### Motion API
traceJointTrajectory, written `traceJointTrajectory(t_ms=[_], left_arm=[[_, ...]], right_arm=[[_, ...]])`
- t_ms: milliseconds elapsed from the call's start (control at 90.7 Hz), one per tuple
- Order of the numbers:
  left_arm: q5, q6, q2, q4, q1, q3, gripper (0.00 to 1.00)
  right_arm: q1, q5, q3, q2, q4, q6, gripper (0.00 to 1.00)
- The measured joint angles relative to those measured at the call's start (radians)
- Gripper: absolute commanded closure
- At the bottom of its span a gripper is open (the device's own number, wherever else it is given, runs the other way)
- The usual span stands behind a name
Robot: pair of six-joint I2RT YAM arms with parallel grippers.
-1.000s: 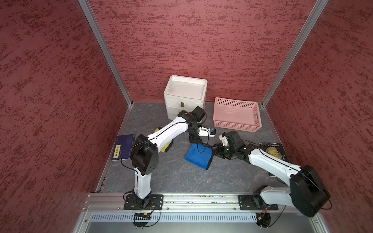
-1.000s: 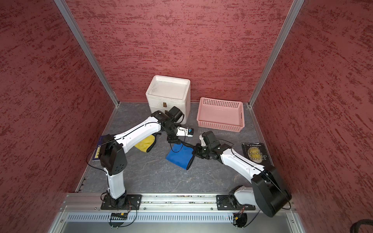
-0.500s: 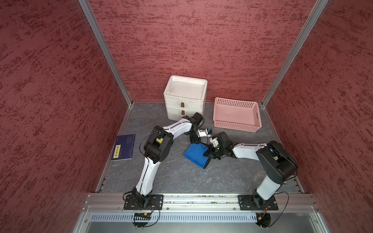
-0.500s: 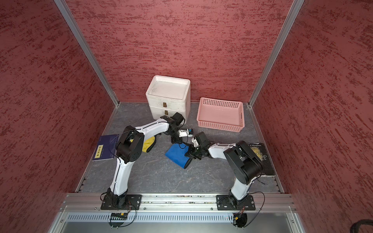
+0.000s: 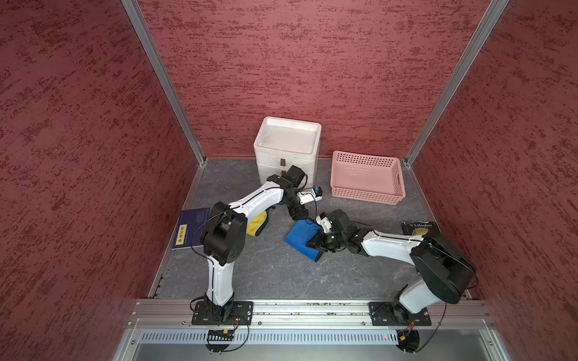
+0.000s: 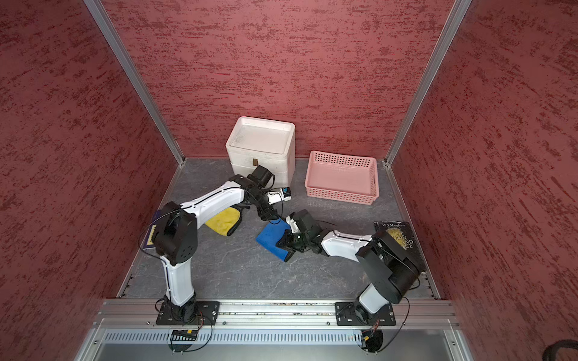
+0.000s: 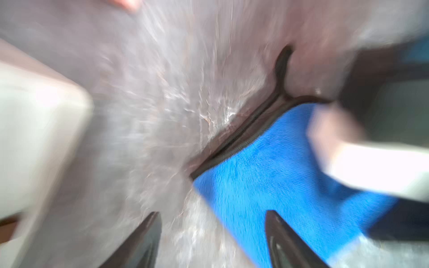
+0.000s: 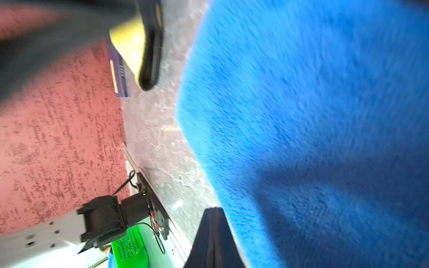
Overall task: Fold the square dishcloth
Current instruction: Smooth out the cleaning item at the center of the board, then reset both arms
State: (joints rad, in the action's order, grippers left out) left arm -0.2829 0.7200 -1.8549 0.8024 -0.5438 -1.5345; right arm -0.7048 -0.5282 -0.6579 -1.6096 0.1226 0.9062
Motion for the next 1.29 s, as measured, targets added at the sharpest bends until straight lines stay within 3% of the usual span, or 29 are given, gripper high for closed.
traceJointTrajectory(t_ms=[44, 99, 154, 176, 231, 342, 496, 573, 661, 738, 860, 959, 1058, 1289], left_arm=[[-0.012, -0.013, 0.073, -0.018, 0.018, 0.035, 0.01], [-0.026, -0.054, 0.154, -0.044, 0.048, 0.082, 0.0], [-0.037, -0.085, 0.229, -0.073, 0.093, 0.132, 0.0], [-0.039, -0.101, 0.258, -0.084, 0.113, 0.151, 0.0], [-0.042, -0.145, 0.327, -0.112, 0.171, 0.205, 0.0], [-0.05, -0.241, 0.484, -0.183, 0.306, 0.332, 0.0], [0.006, -0.409, 0.726, -0.39, 0.491, 0.553, 0.0], [0.066, -0.481, 0.818, -0.509, 0.54, 0.668, 0.0], [0.117, -0.53, 0.843, -0.613, 0.55, 0.764, 0.0], [0.148, -0.565, 0.8, -0.697, 0.55, 0.827, 0.0], [0.181, -0.605, 0.706, -0.851, 0.549, 0.933, 0.0], [0.204, -0.621, 0.629, -1.004, 0.547, 1.022, 0.0], [0.235, -0.62, 0.558, -1.18, 0.537, 1.101, 0.0], [0.289, -0.62, 0.442, -1.572, 0.492, 1.216, 0.0]], right_arm=[[0.0, 0.005, 0.024, -0.032, 0.019, 0.006, 0.94], [0.002, -0.011, 0.041, -0.064, 0.065, 0.014, 0.89], [0.003, -0.019, 0.041, -0.068, 0.092, 0.016, 0.69], [0.002, -0.018, 0.04, -0.064, 0.098, 0.017, 0.55], [0.0, -0.017, 0.036, -0.045, 0.1, 0.006, 0.33], [-0.007, 0.028, 0.01, 0.091, -0.041, -0.042, 0.03], [0.014, 0.16, -0.194, 0.349, -0.366, -0.168, 0.01], [0.071, 0.28, -0.326, 0.464, -0.478, -0.243, 0.01], [0.175, 0.458, -0.381, 0.57, -0.528, -0.32, 0.01], [0.258, 0.66, -0.337, 0.636, -0.518, -0.391, 0.02], [0.31, 0.951, -0.095, 0.678, -0.309, -0.536, 0.02], [0.343, 1.08, 0.148, 0.63, -0.069, -0.649, 0.02], [0.41, 1.145, 0.281, 0.535, 0.094, -0.706, 0.02], [0.487, 1.147, 0.356, 0.236, 0.623, -0.848, 0.02]])
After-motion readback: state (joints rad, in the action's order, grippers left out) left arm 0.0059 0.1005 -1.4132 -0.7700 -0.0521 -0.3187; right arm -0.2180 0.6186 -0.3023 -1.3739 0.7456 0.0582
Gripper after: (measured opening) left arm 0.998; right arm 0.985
